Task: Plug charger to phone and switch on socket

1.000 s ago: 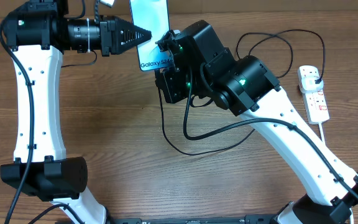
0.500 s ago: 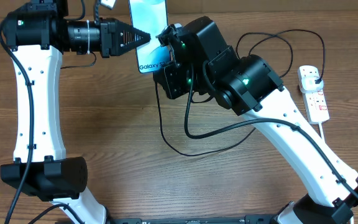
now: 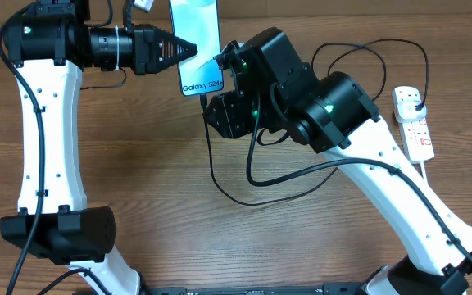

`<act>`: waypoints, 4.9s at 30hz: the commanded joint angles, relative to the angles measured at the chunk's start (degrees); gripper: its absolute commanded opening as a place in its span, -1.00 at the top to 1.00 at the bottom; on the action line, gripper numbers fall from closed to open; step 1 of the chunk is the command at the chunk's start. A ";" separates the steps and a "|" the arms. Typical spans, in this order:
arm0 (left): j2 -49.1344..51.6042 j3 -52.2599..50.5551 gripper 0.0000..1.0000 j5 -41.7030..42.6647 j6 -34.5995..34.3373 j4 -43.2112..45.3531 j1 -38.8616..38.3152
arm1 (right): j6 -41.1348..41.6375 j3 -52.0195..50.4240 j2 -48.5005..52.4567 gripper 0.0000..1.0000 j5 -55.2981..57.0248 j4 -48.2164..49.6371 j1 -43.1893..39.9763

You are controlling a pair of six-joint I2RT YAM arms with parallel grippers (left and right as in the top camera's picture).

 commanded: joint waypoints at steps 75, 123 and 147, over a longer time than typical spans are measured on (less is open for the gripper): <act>-0.50 0.35 0.92 2.34 -6.54 -0.59 -0.42 | 3.10 1.84 2.10 0.93 -1.36 3.85 -0.07; -0.50 0.35 0.91 -4.72 -4.22 -3.54 -0.39 | 4.59 1.90 1.99 0.16 -1.36 4.00 -0.07; -0.42 -27.96 0.92 -25.14 -12.72 6.40 -6.43 | 3.10 1.88 2.01 -1.00 -1.36 -14.78 -18.86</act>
